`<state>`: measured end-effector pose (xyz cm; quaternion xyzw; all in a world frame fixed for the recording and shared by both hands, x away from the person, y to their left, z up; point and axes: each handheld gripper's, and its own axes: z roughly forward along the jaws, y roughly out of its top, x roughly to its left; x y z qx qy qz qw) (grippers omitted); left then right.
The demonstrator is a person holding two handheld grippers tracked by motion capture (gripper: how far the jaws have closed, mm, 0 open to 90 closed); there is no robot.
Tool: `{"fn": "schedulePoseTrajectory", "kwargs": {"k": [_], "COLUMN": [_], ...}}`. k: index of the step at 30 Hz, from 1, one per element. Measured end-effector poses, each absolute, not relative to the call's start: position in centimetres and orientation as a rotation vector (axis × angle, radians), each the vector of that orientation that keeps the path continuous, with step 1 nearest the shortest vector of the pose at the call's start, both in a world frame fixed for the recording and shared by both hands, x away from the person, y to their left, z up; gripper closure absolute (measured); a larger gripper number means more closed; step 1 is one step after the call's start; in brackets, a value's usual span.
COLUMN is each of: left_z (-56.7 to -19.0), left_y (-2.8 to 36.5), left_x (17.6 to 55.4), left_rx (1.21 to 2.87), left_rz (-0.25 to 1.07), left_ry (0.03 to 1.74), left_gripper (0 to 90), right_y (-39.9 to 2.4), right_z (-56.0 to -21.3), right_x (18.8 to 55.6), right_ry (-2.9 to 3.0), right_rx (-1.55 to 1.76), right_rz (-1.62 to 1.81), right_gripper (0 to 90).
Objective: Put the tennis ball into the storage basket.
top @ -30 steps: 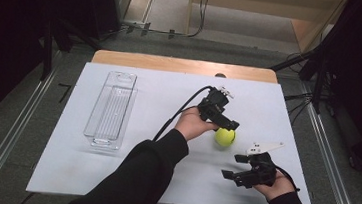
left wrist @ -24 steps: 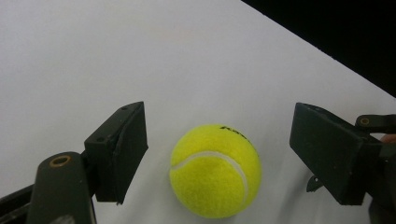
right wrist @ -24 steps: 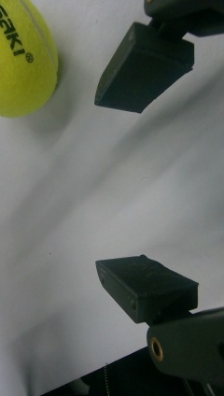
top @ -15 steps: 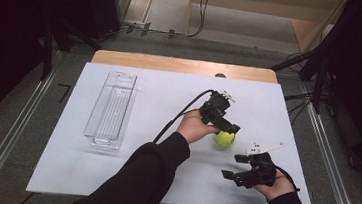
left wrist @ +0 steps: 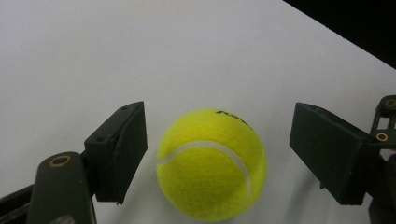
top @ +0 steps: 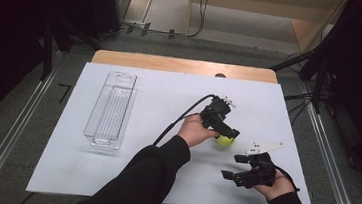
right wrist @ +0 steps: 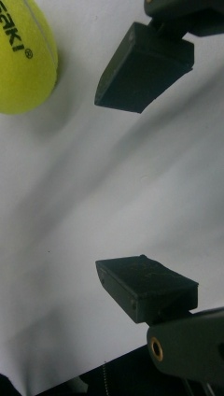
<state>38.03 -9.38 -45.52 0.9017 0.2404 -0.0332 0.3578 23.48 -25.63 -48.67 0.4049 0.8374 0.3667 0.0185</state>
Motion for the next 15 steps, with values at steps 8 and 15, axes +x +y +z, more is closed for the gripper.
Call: {"fn": "schedulePoseTrajectory", "kwargs": {"k": [8, 15], "left_z": [-46.6, -47.5], "left_y": [-9.6, -9.7], "left_x": [38.0, 37.9], "left_rx": [2.347, 2.362], "left_rz": [-0.104, -0.105], "left_ry": [0.628, 0.636], "left_gripper": [19.9, 19.9], "right_y": [-25.6, -25.6], "right_z": [-48.7, -48.7], "right_x": [23.5, 23.5], "right_ry": [2.605, 2.605], "right_rx": [1.250, 1.248], "right_rz": [1.141, 1.140], "right_gripper": [16.9, 16.9]}}
